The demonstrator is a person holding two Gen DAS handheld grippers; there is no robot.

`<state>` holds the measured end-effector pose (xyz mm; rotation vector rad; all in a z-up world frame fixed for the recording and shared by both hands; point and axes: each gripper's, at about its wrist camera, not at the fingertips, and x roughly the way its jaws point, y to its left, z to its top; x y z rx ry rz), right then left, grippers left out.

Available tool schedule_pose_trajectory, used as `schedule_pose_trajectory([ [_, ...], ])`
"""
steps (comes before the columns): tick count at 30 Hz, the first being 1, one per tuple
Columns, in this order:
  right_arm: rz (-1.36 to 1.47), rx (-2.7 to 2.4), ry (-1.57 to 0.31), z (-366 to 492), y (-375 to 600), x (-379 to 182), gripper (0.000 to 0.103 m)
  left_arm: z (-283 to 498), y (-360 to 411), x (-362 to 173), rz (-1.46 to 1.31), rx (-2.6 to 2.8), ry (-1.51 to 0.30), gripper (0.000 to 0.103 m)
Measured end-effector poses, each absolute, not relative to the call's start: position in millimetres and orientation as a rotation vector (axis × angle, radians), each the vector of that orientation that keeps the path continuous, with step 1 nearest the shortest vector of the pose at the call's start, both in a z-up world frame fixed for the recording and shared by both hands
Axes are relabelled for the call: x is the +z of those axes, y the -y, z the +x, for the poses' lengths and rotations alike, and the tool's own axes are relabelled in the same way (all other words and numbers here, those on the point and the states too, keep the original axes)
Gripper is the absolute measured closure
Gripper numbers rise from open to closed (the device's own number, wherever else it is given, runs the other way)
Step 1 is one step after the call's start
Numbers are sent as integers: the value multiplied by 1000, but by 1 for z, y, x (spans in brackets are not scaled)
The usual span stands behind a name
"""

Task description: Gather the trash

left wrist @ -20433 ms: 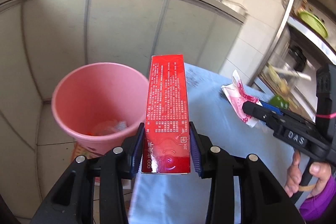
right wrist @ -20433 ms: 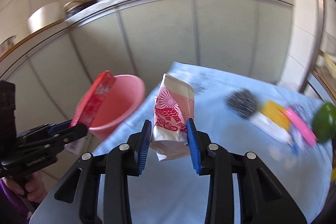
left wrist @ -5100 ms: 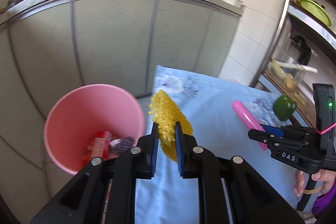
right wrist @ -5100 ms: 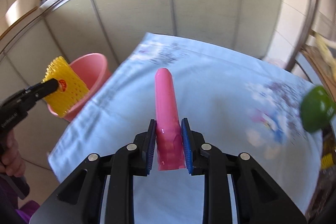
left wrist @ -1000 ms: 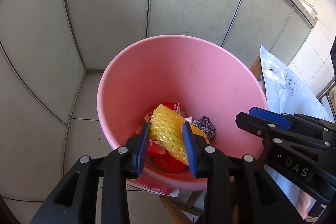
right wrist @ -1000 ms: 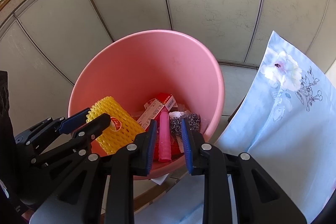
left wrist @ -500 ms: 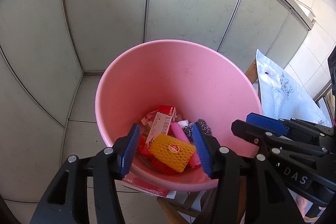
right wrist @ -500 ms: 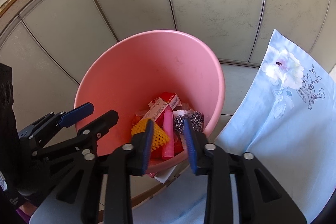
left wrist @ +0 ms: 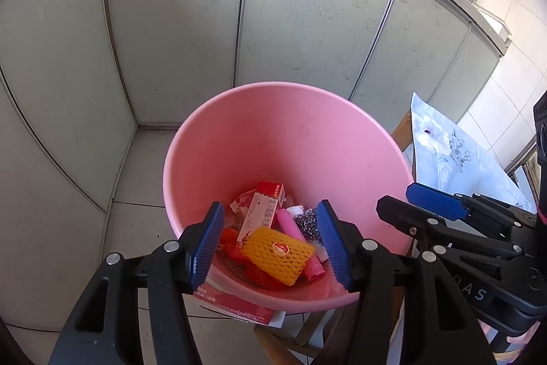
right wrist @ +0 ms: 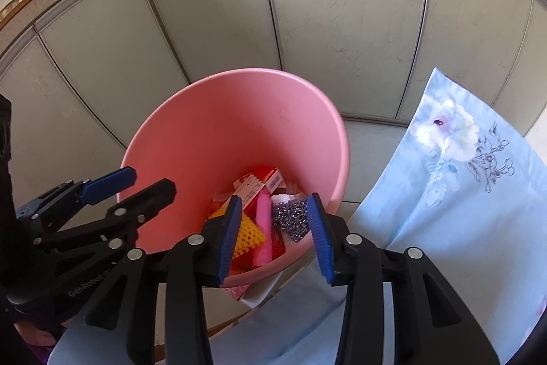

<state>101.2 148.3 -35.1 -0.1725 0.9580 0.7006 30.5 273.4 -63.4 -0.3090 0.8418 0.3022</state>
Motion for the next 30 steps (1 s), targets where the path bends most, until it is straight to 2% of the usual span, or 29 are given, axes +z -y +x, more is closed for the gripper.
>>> schedule_pose_trajectory([
  [15, -262, 648, -829, 88, -150, -36, 62, 24, -282, -58, -323, 355, -794, 50],
  [30, -158, 687, -786, 87, -141, -9, 62, 25, -271, -31, -296, 380, -720, 53],
])
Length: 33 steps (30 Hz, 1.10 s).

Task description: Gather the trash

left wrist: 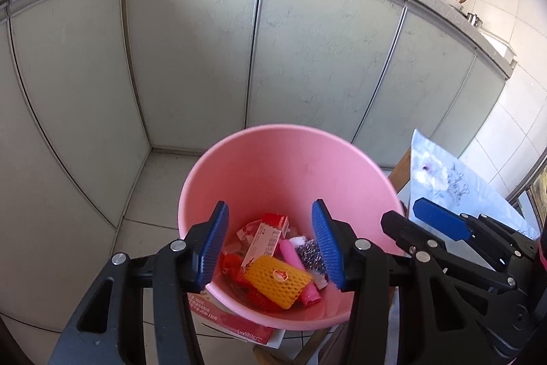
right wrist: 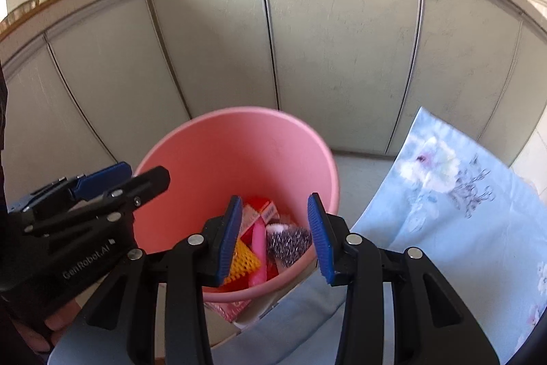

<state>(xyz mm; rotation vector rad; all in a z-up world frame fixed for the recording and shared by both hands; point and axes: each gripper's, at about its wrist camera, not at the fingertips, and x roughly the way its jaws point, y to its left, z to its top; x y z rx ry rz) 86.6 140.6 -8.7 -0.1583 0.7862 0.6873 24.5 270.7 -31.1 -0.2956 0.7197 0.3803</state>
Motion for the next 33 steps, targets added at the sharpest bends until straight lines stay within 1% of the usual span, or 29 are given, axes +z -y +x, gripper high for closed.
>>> schedule_pose_trajectory([
  [6, -178, 668, -692, 60, -132, 9, 62, 9, -257, -9, -272, 387, -670, 54],
  [22, -165, 635, -631, 17, -87, 50, 62, -38, -227, 24, -258, 377, -620, 54],
  [25, -166, 638, -616, 6, -80, 54, 53, -46, -220, 26, -252, 371, -612, 54],
  [33, -158, 630, -594, -19, -66, 57, 52, -68, -201, 29, -246, 365, -600, 54],
])
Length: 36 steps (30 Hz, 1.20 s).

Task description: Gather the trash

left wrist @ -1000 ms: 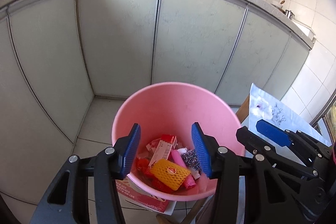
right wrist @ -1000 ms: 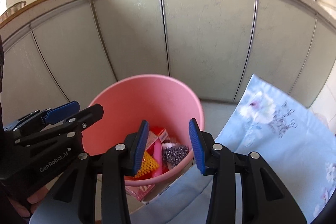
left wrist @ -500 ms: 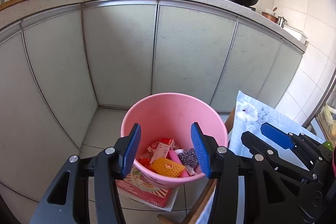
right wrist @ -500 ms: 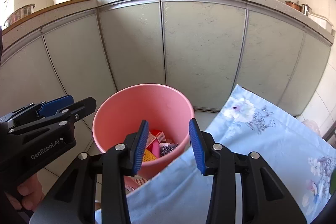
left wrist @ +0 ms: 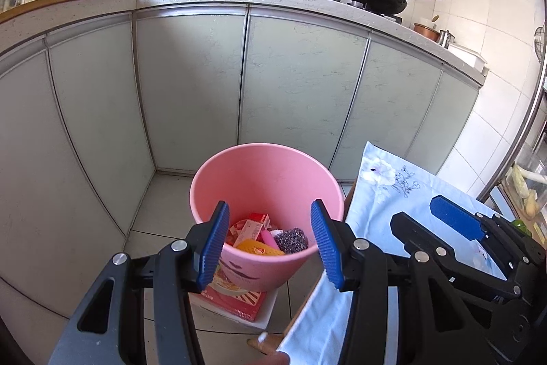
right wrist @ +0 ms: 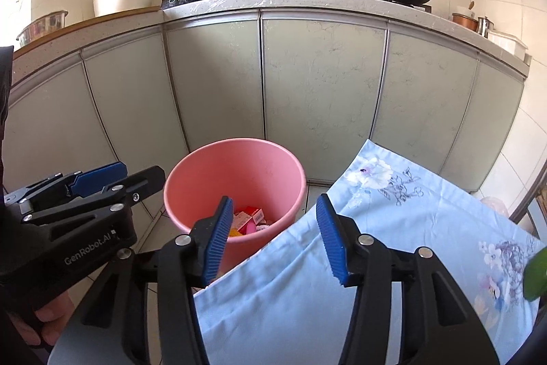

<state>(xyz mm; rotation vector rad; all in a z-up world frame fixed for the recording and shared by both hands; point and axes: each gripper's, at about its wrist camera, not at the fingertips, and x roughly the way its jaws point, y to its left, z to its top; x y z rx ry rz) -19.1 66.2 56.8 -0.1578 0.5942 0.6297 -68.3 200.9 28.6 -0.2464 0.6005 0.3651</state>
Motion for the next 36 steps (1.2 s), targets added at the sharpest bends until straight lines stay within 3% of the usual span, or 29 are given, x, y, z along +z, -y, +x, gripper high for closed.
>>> schedule_pose_trajectory([
  [36, -108, 549, -595, -70, -23, 39, 51, -120, -154, 19, -183, 316, -608, 55],
])
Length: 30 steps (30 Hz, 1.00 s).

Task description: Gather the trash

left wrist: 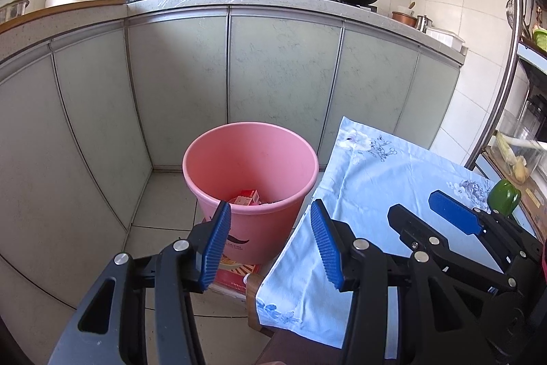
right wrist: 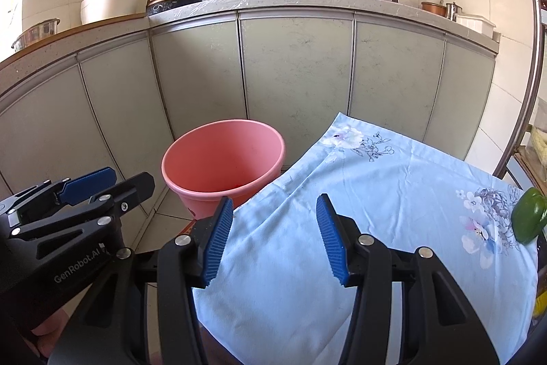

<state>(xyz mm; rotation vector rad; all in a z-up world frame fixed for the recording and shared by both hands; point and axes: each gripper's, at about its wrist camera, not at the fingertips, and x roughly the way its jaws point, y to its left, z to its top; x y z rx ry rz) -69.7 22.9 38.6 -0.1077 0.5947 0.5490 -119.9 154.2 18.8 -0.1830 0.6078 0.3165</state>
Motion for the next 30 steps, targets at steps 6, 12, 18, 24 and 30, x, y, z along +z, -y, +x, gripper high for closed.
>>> schedule_pose_trajectory([
  [6, -107, 550, -593, -70, -22, 38, 51, -121, -152, 19, -178, 313, -610, 56],
  [12, -107, 550, -593, -70, -22, 38, 51, -121, -151, 19, -176, 313, -610, 57],
  [18, -105, 549, -594, -70, -21, 38, 51, -121, -149, 20, -173, 313, -612, 57],
  [24, -105, 547, -596, -70, -20, 39, 51, -119, -149, 20, -169, 308, -614, 57],
  [30, -104, 545, -597, -69, -20, 38, 51, -117, -150, 20, -169, 306, -616, 57],
])
